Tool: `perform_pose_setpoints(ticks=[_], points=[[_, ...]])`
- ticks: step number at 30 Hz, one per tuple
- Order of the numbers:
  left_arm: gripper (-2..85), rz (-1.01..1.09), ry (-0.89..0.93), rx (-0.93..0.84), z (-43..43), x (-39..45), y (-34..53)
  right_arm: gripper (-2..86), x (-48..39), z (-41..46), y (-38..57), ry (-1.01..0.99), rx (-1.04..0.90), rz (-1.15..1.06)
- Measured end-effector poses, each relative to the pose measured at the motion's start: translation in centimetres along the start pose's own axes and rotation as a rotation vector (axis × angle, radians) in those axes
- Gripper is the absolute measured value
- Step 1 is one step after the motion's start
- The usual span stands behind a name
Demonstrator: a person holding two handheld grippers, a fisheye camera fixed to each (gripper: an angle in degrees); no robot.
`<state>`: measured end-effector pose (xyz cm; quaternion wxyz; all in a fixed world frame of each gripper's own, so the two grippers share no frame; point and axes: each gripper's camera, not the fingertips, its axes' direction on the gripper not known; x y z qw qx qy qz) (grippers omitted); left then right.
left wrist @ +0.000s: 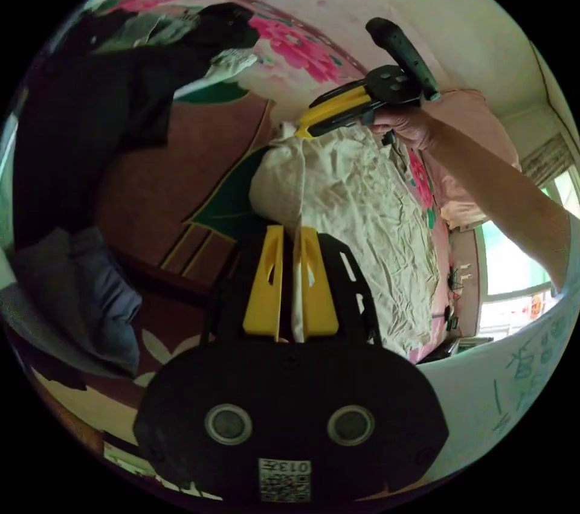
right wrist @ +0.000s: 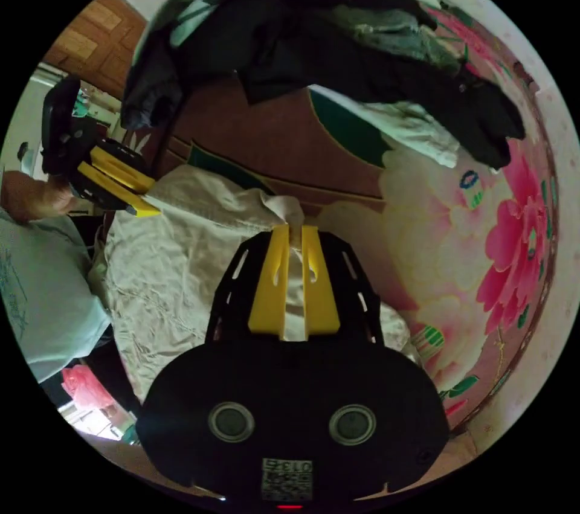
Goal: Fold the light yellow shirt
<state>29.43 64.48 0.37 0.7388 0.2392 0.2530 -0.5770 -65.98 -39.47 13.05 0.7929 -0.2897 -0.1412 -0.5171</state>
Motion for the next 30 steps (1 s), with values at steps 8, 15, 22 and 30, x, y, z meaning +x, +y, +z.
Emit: perform_pose_setpoints(ticks=[8, 15, 22, 30], points=[[2.7, 0.742, -0.104, -0.084, 4.1, 23.3, 5.7, 1.5, -10.7, -5.2, 23.6, 0.275, 0.246, 0.297], [5.0, 0.829, 0.071, -0.358, 10.8, 26.7, 10.2, 1.4, -15.1, -0.9, 36.5, 0.161, 0.157, 0.757], [7.3, 0.652, -0.107, -0.086, 8.7, 22.9, 2.3, 0.8, -15.0, -4.2, 29.4, 0.158, 0.367, 0.6], [5.4, 0.605, -0.111, -0.033, 10.7, 21.7, -2.5, 1.2, -13.8, 1.9, 22.2, 0.134, 0.185, 0.499]])
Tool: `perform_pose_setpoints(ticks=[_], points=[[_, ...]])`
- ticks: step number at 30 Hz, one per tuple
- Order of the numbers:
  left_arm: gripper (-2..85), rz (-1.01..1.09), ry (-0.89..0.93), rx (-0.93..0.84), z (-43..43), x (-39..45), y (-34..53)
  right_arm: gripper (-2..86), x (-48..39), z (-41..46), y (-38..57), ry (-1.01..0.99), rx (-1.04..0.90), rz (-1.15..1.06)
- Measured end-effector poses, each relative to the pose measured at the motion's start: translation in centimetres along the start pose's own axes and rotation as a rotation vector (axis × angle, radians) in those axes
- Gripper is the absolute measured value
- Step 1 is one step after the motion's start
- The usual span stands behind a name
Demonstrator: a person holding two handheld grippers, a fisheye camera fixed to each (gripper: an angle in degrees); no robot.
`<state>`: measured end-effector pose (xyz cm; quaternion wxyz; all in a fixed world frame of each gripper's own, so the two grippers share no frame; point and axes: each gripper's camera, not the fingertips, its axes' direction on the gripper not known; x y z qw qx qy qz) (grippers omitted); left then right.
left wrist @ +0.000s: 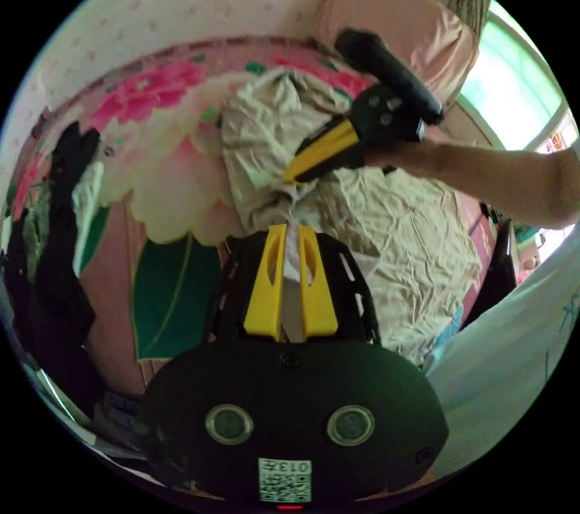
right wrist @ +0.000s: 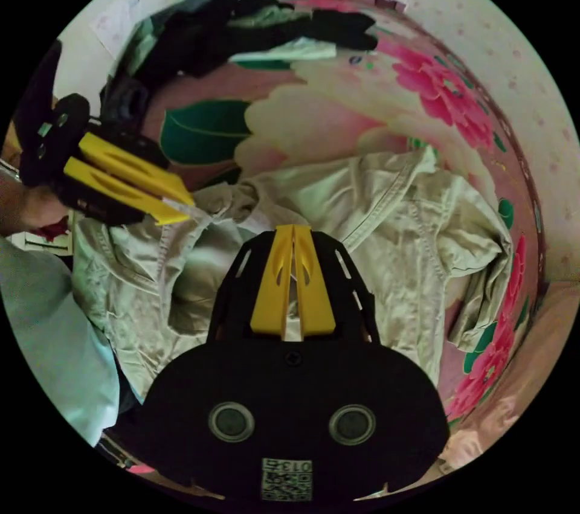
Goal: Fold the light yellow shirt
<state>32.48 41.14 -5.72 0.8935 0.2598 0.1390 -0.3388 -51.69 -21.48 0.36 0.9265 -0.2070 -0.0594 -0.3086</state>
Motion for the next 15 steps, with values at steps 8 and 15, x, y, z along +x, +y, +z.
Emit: perform_pose_setpoints(ticks=[8, 15], points=[[13.5, 0.413, -0.105, -0.247, 9.0, 2.3, -6.0, 7.1, -2.1, -0.8, 5.8, 0.088, 0.049, -0.15], [3.5, 0.278, 0.108, -0.228, 9.8, -5.6, -5.9, 2.2, -1.9, 1.3, 6.8, 0.099, 0.058, -0.124]])
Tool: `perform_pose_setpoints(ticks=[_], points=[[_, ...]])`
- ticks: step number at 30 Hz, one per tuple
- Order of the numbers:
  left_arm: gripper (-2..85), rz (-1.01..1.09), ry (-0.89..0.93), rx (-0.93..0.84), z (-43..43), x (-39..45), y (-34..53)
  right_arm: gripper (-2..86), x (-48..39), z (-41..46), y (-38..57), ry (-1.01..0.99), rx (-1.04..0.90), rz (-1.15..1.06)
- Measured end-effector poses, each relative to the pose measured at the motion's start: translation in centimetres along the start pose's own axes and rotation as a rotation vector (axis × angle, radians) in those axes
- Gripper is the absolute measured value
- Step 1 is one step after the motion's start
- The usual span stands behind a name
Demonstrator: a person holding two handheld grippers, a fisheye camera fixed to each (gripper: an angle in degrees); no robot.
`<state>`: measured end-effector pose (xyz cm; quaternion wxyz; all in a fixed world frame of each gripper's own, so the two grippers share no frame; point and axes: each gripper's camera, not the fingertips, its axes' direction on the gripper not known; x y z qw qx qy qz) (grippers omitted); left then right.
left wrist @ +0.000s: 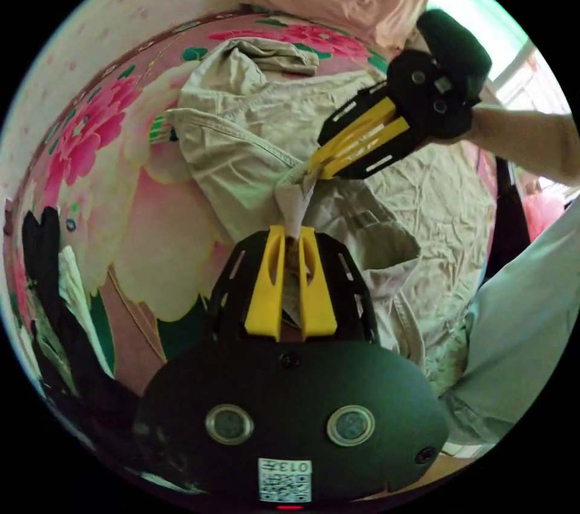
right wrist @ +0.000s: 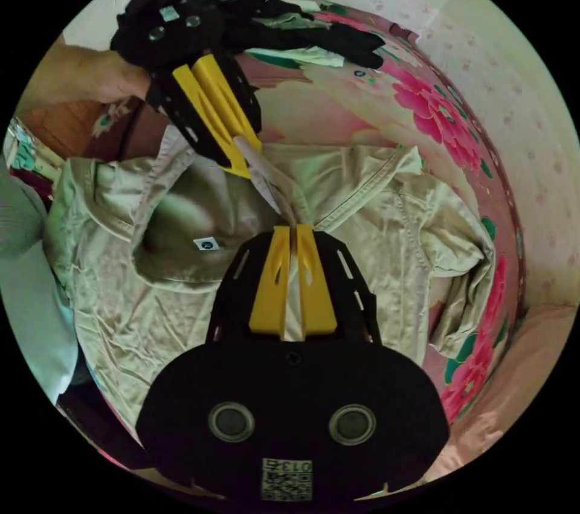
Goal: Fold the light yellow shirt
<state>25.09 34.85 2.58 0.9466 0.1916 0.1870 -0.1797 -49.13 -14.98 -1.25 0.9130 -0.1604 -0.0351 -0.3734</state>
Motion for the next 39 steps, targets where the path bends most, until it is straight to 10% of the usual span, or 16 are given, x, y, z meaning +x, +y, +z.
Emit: perform_pose_setpoints(ticks=[10, 21, 32, 39], points=[[6.7, -0.278, 0.549, 0.279, 0.9, -11.3, 7.7, 1.3, -0.1, -0.1, 5.4, -0.032, 0.076, -0.02], [16.1, -0.499, 0.629, 0.202, 4.3, -16.1, 7.3, 0.8, -2.4, -1.7, 3.1, 0.004, 0.112, -0.015], [0.9, -0.705, 0.543, 0.417, 3.4, -19.3, 10.7, -0.2, -2.5, 2.0, 6.0, -0.059, 0.076, 0.018], [4.9, -0.43, 0.359, 0.262, -0.8, -14.7, 7.9, -0.2, 0.3, -2.2, 5.4, -0.103, 0.206, 0.155]])
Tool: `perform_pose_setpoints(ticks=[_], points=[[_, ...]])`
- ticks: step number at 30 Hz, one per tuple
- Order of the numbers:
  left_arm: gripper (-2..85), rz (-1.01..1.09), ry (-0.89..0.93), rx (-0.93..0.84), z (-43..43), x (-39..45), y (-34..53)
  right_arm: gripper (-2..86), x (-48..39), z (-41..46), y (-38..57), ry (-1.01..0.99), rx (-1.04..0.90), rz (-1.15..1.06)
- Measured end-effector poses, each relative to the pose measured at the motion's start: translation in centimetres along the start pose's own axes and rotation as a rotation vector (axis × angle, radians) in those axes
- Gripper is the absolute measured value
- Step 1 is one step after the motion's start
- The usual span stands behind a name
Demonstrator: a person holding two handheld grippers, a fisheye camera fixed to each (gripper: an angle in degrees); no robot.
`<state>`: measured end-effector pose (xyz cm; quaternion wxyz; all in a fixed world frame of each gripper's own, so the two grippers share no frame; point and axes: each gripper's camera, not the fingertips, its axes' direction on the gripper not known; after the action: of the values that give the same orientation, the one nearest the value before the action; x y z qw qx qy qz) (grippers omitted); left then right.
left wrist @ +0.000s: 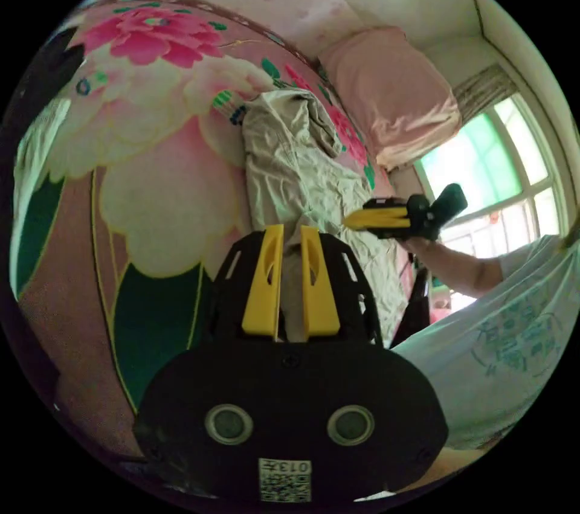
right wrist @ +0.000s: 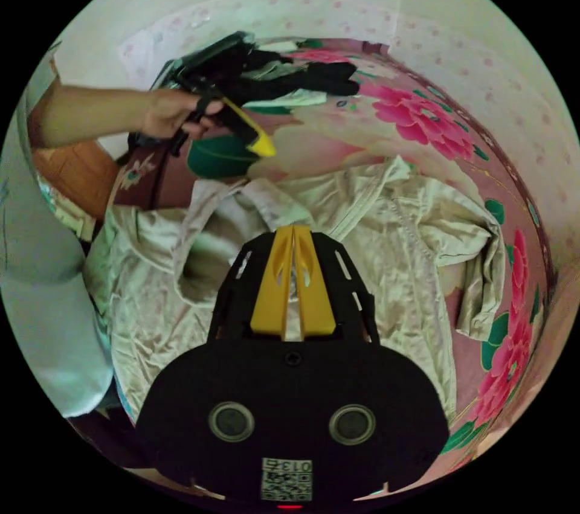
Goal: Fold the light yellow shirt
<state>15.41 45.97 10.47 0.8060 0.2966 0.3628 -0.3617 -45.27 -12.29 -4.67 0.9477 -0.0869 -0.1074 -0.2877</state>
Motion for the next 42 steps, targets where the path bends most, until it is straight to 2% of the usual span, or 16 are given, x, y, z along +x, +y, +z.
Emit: perform_pose_setpoints(ticks=[4, 7, 8, 11, 13, 17, 19, 20, 22, 25, 28, 33, 36, 37, 39, 42], points=[[3.1, 0.238, -0.089, -0.05, 3.9, 7.3, -2.1, -0.2, 1.4, 2.0, -2.0, 0.046, -0.03, 0.05], [0.6, 0.25, -0.239, -0.348, 10.0, 6.9, -1.7, -0.2, 1.1, 6.4, -1.7, 0.037, -0.189, -0.001], [0.1, 0.248, -0.197, -0.272, 9.6, 6.2, -0.8, -0.2, 1.0, 6.4, -0.6, 0.043, -0.109, -0.018], [-0.2, 0.131, -0.15, -0.253, 7.6, 4.9, 0.0, -0.2, 2.1, 5.8, 0.6, 0.006, -0.103, 0.018], [-0.3, 0.168, -0.186, -0.17, 5.0, 6.3, 0.7, -0.2, 2.9, 4.5, 0.3, 0.026, -0.136, 0.077], [-0.3, 0.324, -0.247, -0.019, 1.6, 12.2, 2.0, -0.2, 4.2, 1.5, 1.4, 0.021, -0.045, 0.184], [-0.3, 0.403, -0.296, -0.086, 3.9, 14.2, 2.1, -0.2, 3.8, 1.7, 1.5, 0.031, -0.017, 0.188], [-0.3, 0.392, -0.347, -0.194, 6.7, 14.1, 2.1, -0.2, 3.3, 2.6, 1.4, 0.044, -0.029, 0.165], [-0.4, 0.333, -0.312, -0.292, 9.5, 12.7, 2.4, -0.2, 2.9, 5.0, 1.1, 0.057, -0.129, 0.131], [-0.3, 0.143, -0.173, -0.146, 5.7, 11.4, 2.9, -0.2, 3.9, 5.0, 0.6, 0.041, -0.187, 0.164], [-0.2, 0.166, -0.307, -0.037, 1.2, 14.2, 5.3, -0.1, 3.7, 1.6, -0.3, 0.084, -0.015, 0.147], [0.6, 0.297, -0.371, -0.089, 1.6, 20.8, 8.5, -0.1, 1.5, 3.6, -4.3, 0.012, 0.035, 0.057], [3.4, 0.402, -0.428, -0.175, 4.6, 24.8, 10.3, 0.0, -0.4, 9.9, -4.5, 0.021, -0.194, -0.047], [5.5, 0.423, -0.444, -0.192, 5.4, 26.1, 11.0, 0.0, -0.1, 8.5, -3.9, 0.065, -0.063, -0.027], [10.0, 0.492, -0.496, -0.179, 6.0, 28.4, 12.0, 0.1, 1.5, 7.4, -3.8, 0.027, -0.139, 0.019], [18.3, 0.605, -0.585, -0.216, 8.4, 31.6, 13.9, 0.7, 4.8, 3.1, -1.1, 0.01, -0.013, 0.168]])
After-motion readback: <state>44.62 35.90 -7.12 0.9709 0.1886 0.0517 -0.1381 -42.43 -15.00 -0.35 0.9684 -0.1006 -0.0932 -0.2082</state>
